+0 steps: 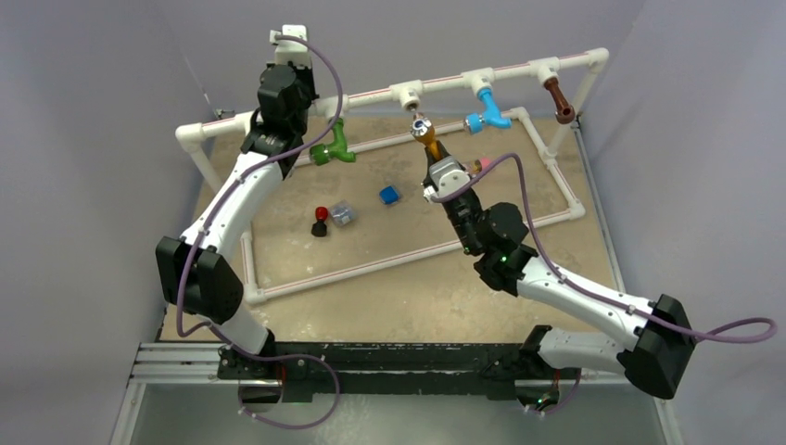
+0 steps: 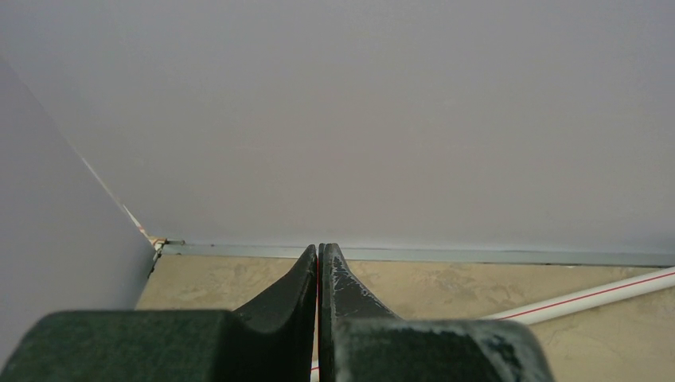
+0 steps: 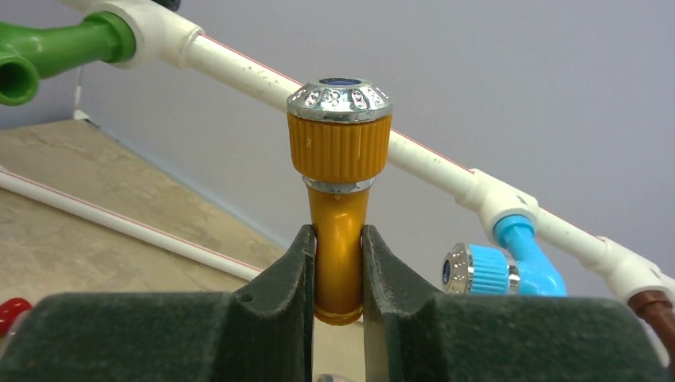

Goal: Install the water faucets

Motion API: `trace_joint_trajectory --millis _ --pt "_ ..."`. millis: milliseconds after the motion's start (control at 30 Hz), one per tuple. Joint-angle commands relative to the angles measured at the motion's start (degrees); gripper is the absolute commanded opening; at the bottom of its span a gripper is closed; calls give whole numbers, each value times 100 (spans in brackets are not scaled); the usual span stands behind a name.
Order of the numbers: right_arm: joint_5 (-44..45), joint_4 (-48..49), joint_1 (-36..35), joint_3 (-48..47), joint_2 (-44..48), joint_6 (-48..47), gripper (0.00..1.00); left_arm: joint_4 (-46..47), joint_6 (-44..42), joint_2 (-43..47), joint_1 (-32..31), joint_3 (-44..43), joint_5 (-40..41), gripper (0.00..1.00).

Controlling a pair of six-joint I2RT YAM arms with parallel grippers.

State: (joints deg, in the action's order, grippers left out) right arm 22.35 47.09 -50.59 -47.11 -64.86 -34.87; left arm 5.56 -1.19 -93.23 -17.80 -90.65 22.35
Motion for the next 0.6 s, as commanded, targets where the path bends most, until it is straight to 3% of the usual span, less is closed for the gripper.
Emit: trace_joint_trajectory --millis 0,567 --pt "272 740 -13 -260 -41 -584 0 -282 -57 -125 -27 101 156 0" --pt "462 986 -91 -583 -616 -1199 0 -478 23 -70 -65 441 -43 0"
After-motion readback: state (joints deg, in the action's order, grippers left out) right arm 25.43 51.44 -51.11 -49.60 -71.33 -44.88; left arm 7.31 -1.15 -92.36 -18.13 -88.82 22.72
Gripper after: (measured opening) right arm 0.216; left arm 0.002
